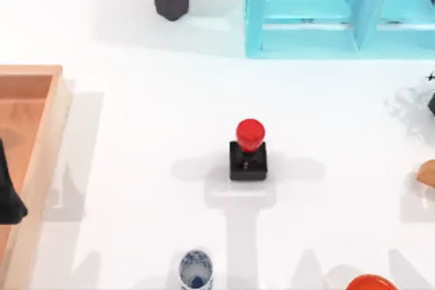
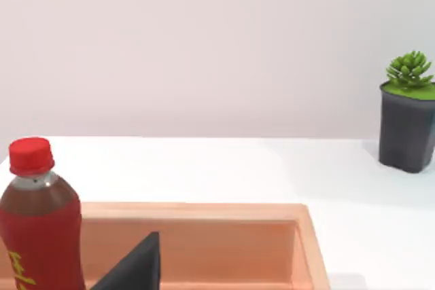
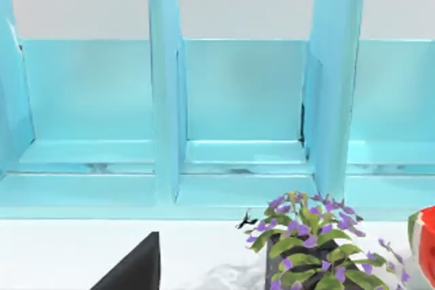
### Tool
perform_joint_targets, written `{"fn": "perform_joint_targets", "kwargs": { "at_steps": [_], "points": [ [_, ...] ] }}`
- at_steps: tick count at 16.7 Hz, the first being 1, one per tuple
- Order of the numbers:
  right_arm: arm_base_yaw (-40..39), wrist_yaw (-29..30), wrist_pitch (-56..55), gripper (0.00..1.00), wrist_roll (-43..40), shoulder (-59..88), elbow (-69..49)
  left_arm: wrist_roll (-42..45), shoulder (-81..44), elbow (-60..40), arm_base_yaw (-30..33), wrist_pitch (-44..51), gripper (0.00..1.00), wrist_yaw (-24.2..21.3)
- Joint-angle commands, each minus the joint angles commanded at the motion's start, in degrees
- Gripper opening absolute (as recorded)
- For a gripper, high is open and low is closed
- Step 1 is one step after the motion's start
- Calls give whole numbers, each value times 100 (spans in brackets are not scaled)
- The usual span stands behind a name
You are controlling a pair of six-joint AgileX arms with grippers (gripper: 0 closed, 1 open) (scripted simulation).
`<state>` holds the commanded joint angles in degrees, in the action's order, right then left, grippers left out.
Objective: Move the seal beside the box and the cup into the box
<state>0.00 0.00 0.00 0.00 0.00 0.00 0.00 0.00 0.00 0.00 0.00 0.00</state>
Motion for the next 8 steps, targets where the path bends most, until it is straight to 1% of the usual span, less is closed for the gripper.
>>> {"fn": "perform_joint_targets", "kwargs": {
  "at_steps": [4, 6, 8],
  "points": [
    [0, 0, 0, 100, 0, 0, 0, -45, -162, -157, 53, 100, 100, -3],
    [0, 0, 0, 100, 0, 0, 0, -153, -544, -529, 176, 336, 100, -9],
    [0, 0, 0, 100, 0, 0, 0, -325, -1149, -1117, 372, 712, 100, -19]
  ]
}}
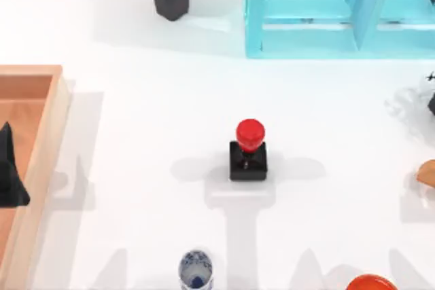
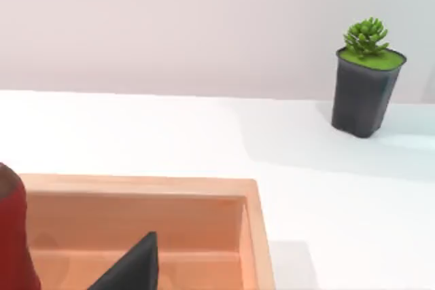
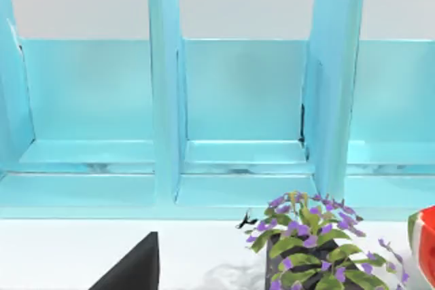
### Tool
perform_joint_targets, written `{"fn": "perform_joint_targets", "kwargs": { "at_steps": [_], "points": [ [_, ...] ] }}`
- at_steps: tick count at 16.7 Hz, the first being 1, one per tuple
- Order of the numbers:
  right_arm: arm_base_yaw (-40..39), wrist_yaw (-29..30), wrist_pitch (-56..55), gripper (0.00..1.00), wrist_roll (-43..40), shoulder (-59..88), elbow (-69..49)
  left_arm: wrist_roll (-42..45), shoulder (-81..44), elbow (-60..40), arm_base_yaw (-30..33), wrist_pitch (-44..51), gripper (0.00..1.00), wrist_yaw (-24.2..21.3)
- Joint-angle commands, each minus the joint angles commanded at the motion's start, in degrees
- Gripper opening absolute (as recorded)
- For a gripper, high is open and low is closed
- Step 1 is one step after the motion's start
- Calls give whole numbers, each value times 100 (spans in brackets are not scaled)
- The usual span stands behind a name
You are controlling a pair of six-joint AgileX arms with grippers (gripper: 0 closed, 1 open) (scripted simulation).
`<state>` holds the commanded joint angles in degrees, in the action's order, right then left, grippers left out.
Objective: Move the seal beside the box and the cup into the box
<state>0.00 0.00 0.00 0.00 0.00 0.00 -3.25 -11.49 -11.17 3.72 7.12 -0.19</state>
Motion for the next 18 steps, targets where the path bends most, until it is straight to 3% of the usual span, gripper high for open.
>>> {"fn": "perform_joint_targets", "kwargs": {
  "at_steps": [6, 18],
  "points": [
    [0, 0, 0, 100, 0, 0, 0, -781, -2698, -2625, 860, 1692, 100, -30],
    [0, 0, 0, 100, 0, 0, 0, -2797, -9376, -9251, 2956, 6001, 100, -44]
  ]
}}
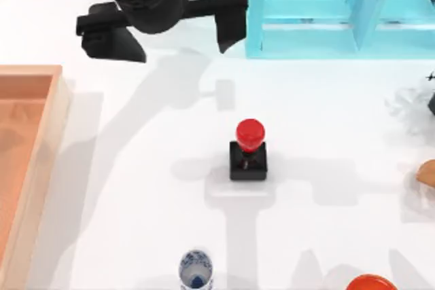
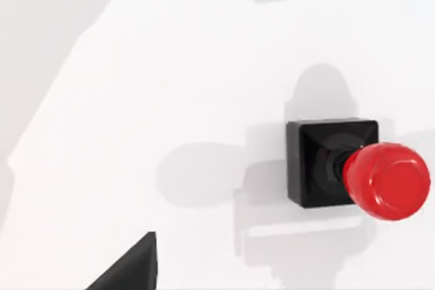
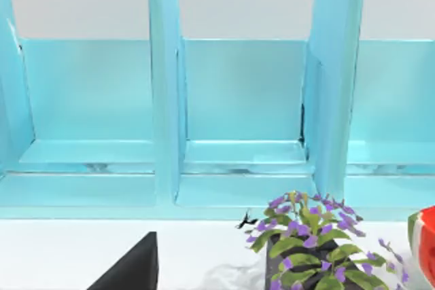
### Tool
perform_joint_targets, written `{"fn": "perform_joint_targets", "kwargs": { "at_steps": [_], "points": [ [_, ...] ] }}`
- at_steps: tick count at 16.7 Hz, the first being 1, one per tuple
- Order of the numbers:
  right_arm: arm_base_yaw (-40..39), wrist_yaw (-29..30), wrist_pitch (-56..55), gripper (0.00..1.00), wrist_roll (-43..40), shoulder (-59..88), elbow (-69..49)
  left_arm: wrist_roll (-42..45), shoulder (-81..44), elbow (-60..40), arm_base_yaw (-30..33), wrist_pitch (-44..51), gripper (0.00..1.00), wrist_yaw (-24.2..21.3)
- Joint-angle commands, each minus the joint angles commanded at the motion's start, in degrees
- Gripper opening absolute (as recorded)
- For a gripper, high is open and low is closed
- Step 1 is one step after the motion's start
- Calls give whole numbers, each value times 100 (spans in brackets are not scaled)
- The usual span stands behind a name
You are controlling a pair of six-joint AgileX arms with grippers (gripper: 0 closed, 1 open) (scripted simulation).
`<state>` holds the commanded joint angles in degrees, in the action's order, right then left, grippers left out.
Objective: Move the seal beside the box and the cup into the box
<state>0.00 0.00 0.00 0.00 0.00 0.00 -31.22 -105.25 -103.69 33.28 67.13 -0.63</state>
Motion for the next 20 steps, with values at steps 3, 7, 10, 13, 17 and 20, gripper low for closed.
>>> {"fn": "perform_joint_targets", "kwargs": {
  "at_steps": [3, 7, 10, 13, 17, 20],
  "points": [
    [0, 0, 0, 100, 0, 0, 0, -414, -1373, -1378, 411, 881, 100, 10],
    [0, 0, 0, 100, 0, 0, 0, -820, -2727, -2731, 805, 1744, 100, 27],
    [0, 0, 0, 100, 0, 0, 0, -979, -3260, -3260, 957, 2083, 100, 36],
    [0, 0, 0, 100, 0, 0, 0, -1000, -3334, -3333, 977, 2129, 100, 38],
    [0, 0, 0, 100, 0, 0, 0, -992, -3330, -3303, 950, 2100, 100, 36],
    [0, 0, 0, 100, 0, 0, 0, -977, -3292, -2894, 957, 1702, 100, 39]
  ]
}}
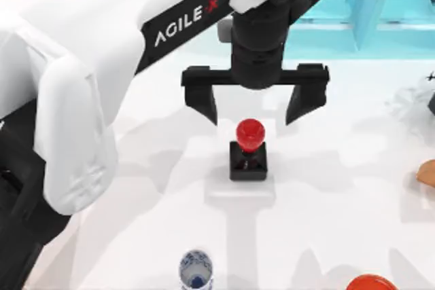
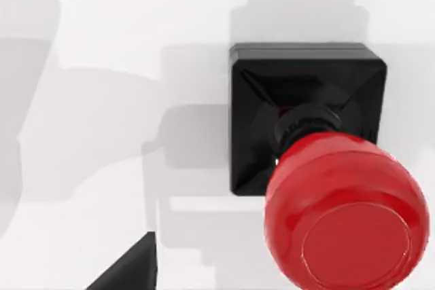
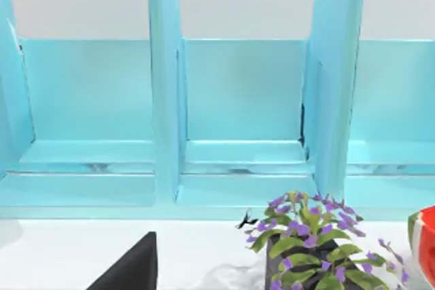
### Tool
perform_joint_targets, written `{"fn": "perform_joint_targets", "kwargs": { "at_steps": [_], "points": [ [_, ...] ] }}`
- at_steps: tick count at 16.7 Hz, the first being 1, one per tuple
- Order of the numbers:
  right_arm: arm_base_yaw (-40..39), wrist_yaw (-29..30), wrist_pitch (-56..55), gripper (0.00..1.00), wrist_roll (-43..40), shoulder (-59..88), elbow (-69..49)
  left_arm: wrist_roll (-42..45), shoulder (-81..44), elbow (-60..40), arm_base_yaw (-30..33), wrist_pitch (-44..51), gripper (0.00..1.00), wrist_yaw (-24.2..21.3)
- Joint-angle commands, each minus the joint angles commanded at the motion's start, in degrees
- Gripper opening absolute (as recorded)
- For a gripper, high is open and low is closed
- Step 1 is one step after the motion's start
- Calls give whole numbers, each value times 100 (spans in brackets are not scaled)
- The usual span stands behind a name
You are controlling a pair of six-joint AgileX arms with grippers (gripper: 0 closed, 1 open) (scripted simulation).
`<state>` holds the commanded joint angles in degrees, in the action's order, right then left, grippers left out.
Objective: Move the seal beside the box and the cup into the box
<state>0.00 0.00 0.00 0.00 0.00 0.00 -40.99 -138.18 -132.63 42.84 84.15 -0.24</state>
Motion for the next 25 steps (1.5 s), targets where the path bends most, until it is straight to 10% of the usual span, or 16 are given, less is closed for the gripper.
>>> {"fn": "perform_joint_targets", "kwargs": {
  "at_steps": [11, 25],
  "points": [
    [0, 0, 0, 100, 0, 0, 0, -12, 80, 1598, 8, -1488, 100, 1],
    [0, 0, 0, 100, 0, 0, 0, -12, 80, 1598, 8, -1488, 0, 1]
  ]
}}
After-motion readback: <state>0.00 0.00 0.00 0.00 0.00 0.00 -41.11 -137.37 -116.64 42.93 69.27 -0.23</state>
